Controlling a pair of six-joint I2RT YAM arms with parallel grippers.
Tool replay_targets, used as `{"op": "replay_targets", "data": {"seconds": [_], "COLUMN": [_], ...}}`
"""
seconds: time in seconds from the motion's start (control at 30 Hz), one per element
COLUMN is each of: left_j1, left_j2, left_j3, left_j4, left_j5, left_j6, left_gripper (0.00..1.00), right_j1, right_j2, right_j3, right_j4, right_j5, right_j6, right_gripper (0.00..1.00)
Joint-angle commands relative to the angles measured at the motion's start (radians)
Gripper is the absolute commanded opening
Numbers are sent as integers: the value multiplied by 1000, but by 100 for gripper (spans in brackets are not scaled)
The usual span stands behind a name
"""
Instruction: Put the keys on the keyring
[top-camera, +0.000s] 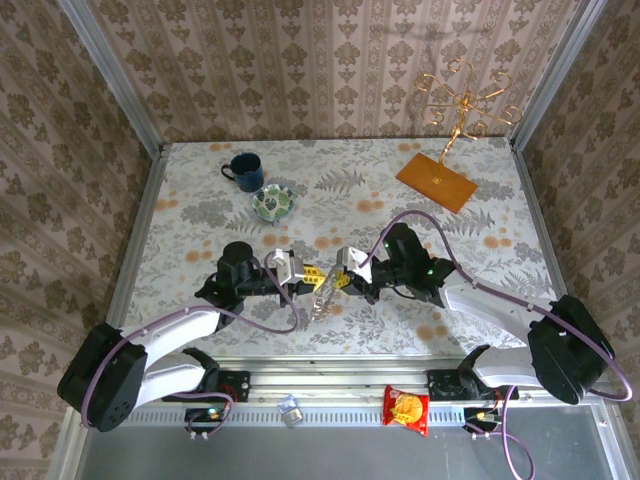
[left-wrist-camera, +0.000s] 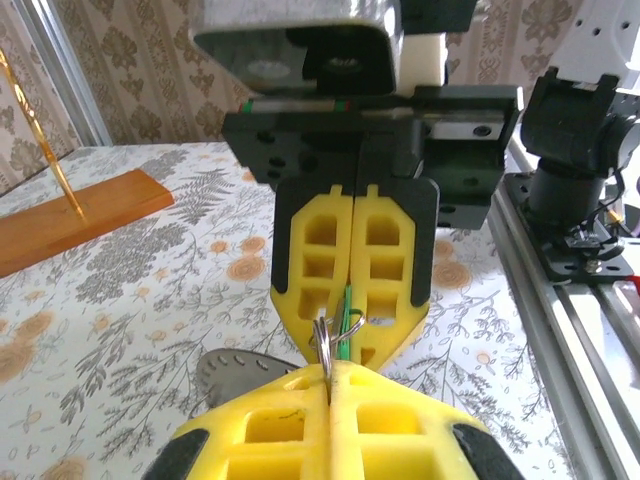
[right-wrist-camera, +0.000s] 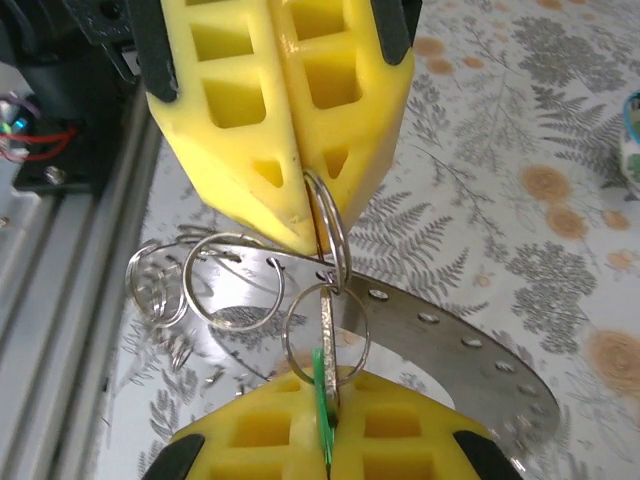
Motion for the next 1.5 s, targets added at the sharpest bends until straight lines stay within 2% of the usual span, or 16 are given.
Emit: {"op": "replay_targets", "data": {"seconds": [0.0, 0.2, 0.4, 0.47, 0.53, 0.6, 0.67, 0.77, 0.83, 0.97, 1.07, 1.13, 1.2, 1.33, 1.47], "left_j1": [2, 1, 1, 1, 1, 1, 1, 1, 1, 4, 6, 12, 27, 67, 95], "left_j2": [-22, -15, -12, -9, -10, -18, -34, -83, -133, -274, -416, -533, -647, -855, -964], "left_j3": [19, 40, 46, 47, 45, 39, 29, 4, -20, -78, -122, -134, -137, -137, -129], "left_j4": [-48, -113, -132, -139, -140, -133, -127, -126, -119, -96, -114, -184, -273, -429, -547], "left_j5": [4, -6, -16, -31, -51, -72, -91, -153, -214, -446, -688, -891, -1039, -1183, -1244], "left_j6": [32, 55, 61, 63, 62, 55, 50, 40, 29, -13, -56, -96, -131, -203, -270], "left_gripper": [0, 0, 0, 0, 7, 27, 39, 49, 51, 53, 54, 56, 57, 60, 62], "right_j1": [19, 56, 106, 115, 120, 121, 123, 123, 123, 129, 157, 189, 226, 282, 308], "right_j2": [-27, -39, -37, -42, -52, -63, -71, -77, -77, -59, -33, -3, 33, 133, 271], "right_j3": [55, 110, 165, 174, 176, 175, 177, 192, 205, 246, 285, 317, 343, 380, 458], "right_j4": [-109, -169, -241, -246, -242, -239, -248, -281, -301, -335, -326, -303, -269, -139, -36], "right_j5": [150, 261, 422, 436, 436, 435, 440, 466, 486, 495, 466, 447, 426, 387, 343], "right_j6": [-78, -124, -196, -204, -208, -213, -221, -245, -260, -269, -242, -209, -185, -153, -125], "right_gripper": [0, 0, 0, 0, 0, 0, 0, 0, 0, 0, 0, 0, 0, 0, 0]}}
